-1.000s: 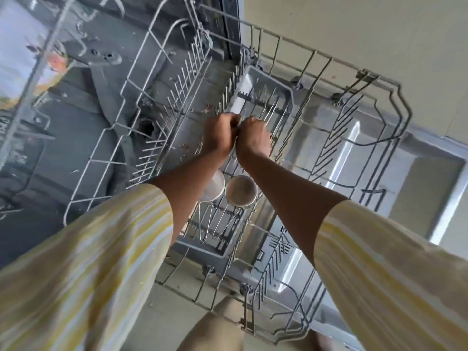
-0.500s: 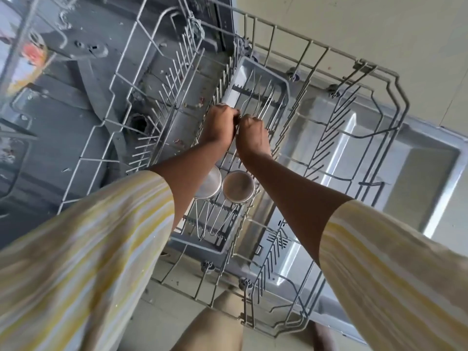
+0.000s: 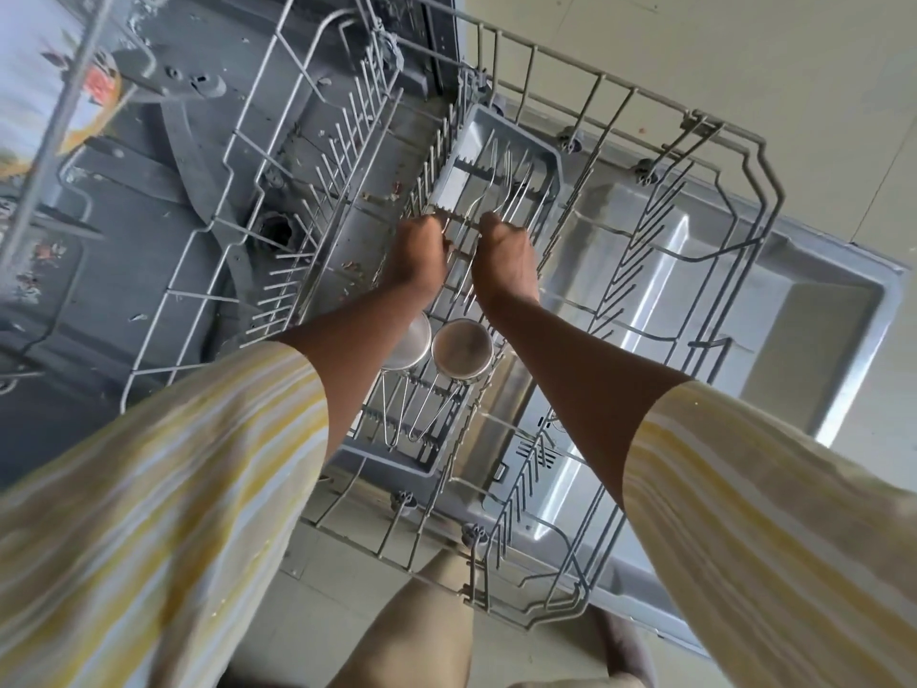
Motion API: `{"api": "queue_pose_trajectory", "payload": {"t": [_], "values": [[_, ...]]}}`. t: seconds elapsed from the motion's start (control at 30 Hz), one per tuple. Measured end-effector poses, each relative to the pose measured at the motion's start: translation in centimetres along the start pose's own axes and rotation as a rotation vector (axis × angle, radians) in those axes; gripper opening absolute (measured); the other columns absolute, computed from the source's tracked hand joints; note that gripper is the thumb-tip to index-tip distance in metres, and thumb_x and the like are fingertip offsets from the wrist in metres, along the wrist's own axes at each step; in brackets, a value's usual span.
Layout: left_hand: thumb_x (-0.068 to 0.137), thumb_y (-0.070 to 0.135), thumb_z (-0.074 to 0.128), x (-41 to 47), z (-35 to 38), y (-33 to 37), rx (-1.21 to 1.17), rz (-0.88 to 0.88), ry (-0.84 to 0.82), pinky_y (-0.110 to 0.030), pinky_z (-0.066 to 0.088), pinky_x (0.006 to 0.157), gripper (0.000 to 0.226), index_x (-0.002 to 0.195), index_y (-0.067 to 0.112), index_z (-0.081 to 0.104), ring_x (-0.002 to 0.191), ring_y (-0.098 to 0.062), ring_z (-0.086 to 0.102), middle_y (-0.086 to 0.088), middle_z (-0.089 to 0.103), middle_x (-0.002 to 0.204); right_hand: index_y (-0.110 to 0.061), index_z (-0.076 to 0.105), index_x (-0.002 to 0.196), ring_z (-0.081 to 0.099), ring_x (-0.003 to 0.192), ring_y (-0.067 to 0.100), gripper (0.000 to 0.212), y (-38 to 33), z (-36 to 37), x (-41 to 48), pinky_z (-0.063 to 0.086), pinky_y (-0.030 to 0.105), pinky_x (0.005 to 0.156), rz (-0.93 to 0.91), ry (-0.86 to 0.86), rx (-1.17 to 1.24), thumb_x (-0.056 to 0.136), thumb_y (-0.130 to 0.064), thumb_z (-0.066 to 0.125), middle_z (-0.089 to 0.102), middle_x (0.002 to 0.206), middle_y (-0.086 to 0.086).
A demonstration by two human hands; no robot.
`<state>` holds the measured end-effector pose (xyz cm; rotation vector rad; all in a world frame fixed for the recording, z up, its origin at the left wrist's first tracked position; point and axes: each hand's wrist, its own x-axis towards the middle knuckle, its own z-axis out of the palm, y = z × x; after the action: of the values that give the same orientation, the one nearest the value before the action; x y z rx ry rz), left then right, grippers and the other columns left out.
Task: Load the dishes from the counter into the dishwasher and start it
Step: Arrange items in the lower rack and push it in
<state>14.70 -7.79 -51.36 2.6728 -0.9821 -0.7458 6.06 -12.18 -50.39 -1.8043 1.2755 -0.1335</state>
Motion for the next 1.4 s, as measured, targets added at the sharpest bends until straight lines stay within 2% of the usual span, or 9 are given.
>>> {"api": "queue_pose_trajectory", "payload": {"t": [0.1, 0.23, 0.47, 0.73, 0.87, 0.97, 1.13, 1.27, 1.4], "values": [[0.094, -0.001, 0.044, -2.3, -0.6, -0.5, 0.098, 0.099, 0.022, -0.033, 0.048, 0.072, 0.028, 0.116, 0.002, 0.061, 0.087, -0.030, 0.063, -0.020, 0.067, 0.100, -0.002, 0.057, 0.107, 0.060, 0.075, 0.026, 0.027, 0.7, -0.9, -2.0, 0.050, 0.034, 0.065, -0.173, -0.009, -0.277, 0.097, -0.003, 0.032, 0.061, 0.093, 0.017], [0.089, -0.011, 0.042, -7.2, -1.3, -0.9, 0.096, 0.214, 0.096, -0.026, 0.048, 0.054, 0.046, 0.131, 0.007, 0.050, 0.072, -0.024, 0.059, -0.018, 0.065, 0.103, -0.002, 0.054, 0.116, 0.062, 0.095, 0.029, 0.025, 1.9, -2.3, -5.6, 0.054, 0.036, 0.080, -0.372, -0.107, -0.425, 0.092, -0.005, 0.052, 0.057, 0.117, 0.014], [0.098, 0.010, 0.039, -17.8, -2.0, 1.1, -0.002, 0.068, 0.074, -0.039, 0.046, 0.100, 0.053, 0.148, 0.009, 0.019, 0.131, -0.028, 0.037, -0.019, 0.031, 0.147, -0.008, 0.026, 0.144, 0.017, 0.143, 0.026, 0.057, 2.8, -5.4, -12.7, 0.020, 0.040, 0.114, -0.481, -0.270, -0.582, 0.093, -0.011, 0.051, 0.023, 0.153, 0.011], [0.098, 0.013, 0.039, -30.6, -3.9, 2.4, -0.172, -0.187, 0.275, -0.034, 0.025, 0.114, 0.051, 0.145, 0.000, 0.024, 0.138, -0.030, 0.029, -0.021, 0.031, 0.148, 0.005, 0.050, 0.128, 0.049, 0.124, 0.036, 0.062, 1.2, -9.5, -22.9, 0.031, 0.043, 0.103, -0.872, -0.247, -0.789, 0.075, -0.014, 0.075, 0.052, 0.132, 0.023], [0.098, 0.019, 0.039, -39.4, -6.7, 2.2, -0.151, -0.338, 0.377, -0.031, 0.023, 0.114, 0.053, 0.145, 0.000, 0.024, 0.138, -0.030, 0.030, -0.021, 0.031, 0.148, 0.002, 0.056, 0.124, 0.056, 0.118, 0.032, 0.051, -1.5, -11.7, -29.6, 0.046, 0.042, 0.095, -1.105, -0.326, -0.877, 0.084, -0.030, 0.054, 0.058, 0.127, 0.019], [0.096, 0.027, 0.034, -46.9, -9.2, 1.7, -0.178, -0.491, 0.471, -0.031, 0.033, 0.109, 0.050, 0.141, 0.003, 0.036, 0.128, -0.030, 0.044, -0.018, 0.046, 0.138, 0.001, 0.060, 0.119, 0.062, 0.109, 0.034, 0.050, -4.9, -13.2, -35.0, 0.048, 0.042, 0.093, -1.269, -0.380, -0.848, 0.078, -0.027, 0.061, 0.063, 0.119, 0.020], [0.101, 0.030, 0.020, -59.3, -14.7, 0.8, -0.226, -0.794, 0.659, -0.025, 0.016, 0.114, 0.049, 0.143, 0.008, 0.033, 0.137, -0.021, 0.034, -0.006, 0.035, 0.148, -0.004, 0.040, 0.125, 0.054, 0.115, 0.035, 0.044, -11.3, -14.2, -44.6, 0.005, 0.035, 0.111, -1.447, -0.423, -0.754, 0.099, -0.029, 0.014, 0.062, 0.122, 0.013], [0.101, 0.029, 0.001, -67.2, -19.3, -1.4, -0.151, -0.898, 0.718, -0.033, 0.049, 0.093, 0.070, 0.116, 0.000, 0.063, 0.109, -0.026, 0.063, -0.015, 0.065, 0.118, -0.009, 0.043, 0.120, 0.052, 0.113, 0.025, 0.055, -17.4, -14.3, -53.3, 0.014, 0.033, 0.105, -1.599, -0.495, -0.675, 0.099, -0.032, -0.003, 0.068, 0.113, 0.006], [0.101, 0.020, 0.026, -73.5, -26.1, -1.7, -0.304, -1.038, 0.938, -0.032, 0.032, 0.111, 0.043, 0.138, 0.005, 0.038, 0.131, -0.026, 0.041, -0.015, 0.043, 0.141, -0.011, 0.056, 0.115, 0.064, 0.104, 0.022, 0.063, -22.9, -12.9, -60.2, 0.027, 0.028, 0.103, -1.776, -0.606, -0.721, 0.100, -0.029, -0.002, 0.070, 0.109, 0.004]]}}
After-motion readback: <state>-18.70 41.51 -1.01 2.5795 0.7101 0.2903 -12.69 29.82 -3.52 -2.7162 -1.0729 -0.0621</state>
